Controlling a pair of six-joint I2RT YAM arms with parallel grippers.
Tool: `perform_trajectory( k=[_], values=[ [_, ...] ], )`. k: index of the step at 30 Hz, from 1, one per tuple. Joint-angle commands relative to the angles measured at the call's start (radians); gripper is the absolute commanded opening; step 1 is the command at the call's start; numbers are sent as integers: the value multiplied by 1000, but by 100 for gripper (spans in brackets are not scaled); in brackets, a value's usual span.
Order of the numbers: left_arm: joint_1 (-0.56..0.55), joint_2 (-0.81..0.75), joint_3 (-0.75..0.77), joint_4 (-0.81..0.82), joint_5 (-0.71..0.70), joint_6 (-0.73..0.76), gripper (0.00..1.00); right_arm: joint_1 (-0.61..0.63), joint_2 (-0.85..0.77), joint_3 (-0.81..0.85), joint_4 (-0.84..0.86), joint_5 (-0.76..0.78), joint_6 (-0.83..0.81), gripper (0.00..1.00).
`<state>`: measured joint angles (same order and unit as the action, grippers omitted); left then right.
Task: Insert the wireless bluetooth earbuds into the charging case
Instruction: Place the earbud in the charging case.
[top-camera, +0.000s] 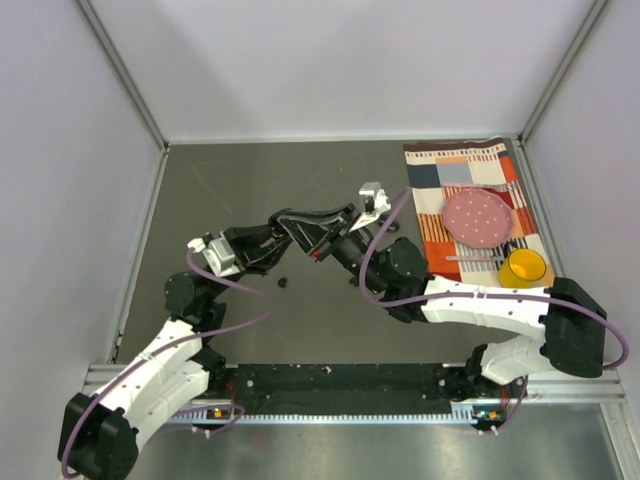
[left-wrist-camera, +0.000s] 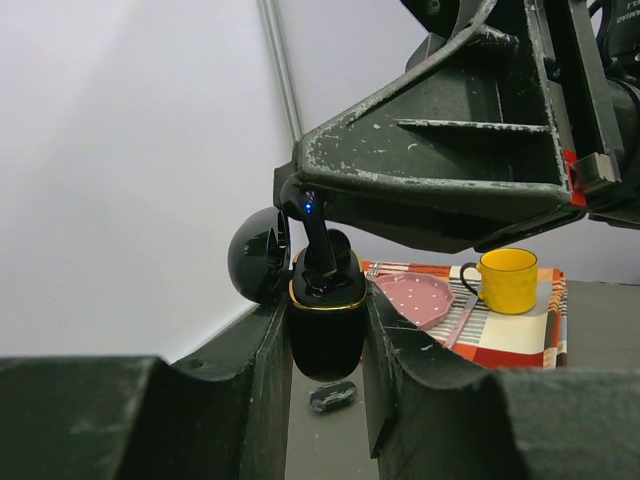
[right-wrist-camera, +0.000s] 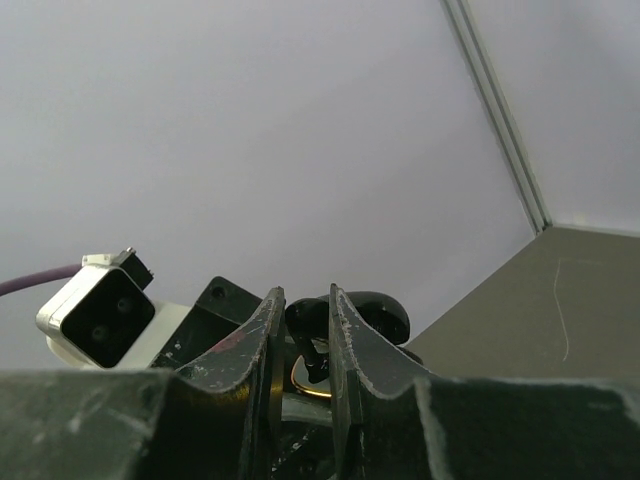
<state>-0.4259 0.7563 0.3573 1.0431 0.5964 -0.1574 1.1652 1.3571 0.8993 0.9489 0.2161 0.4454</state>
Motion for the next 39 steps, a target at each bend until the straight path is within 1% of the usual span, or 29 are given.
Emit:
perform_trajectory(
  k=[1,10,16,30,39],
  values=[
    [-7,-11,32,32,-18,7,0,21,10,50,17,-6,-14,0],
    [-14,-12,34,34,-30,4,0,24,27,55,14,-9,-16,0],
    [-17,-15,39,32,-41,4,0,36,30,53,1,6,-48,0],
    [-25,-34,32,37,-78,4,0,54,34,47,-21,97,-114,0],
    [-31,-31,35,46,-76,1,0,54,45,53,-21,112,-123,0]
  ],
)
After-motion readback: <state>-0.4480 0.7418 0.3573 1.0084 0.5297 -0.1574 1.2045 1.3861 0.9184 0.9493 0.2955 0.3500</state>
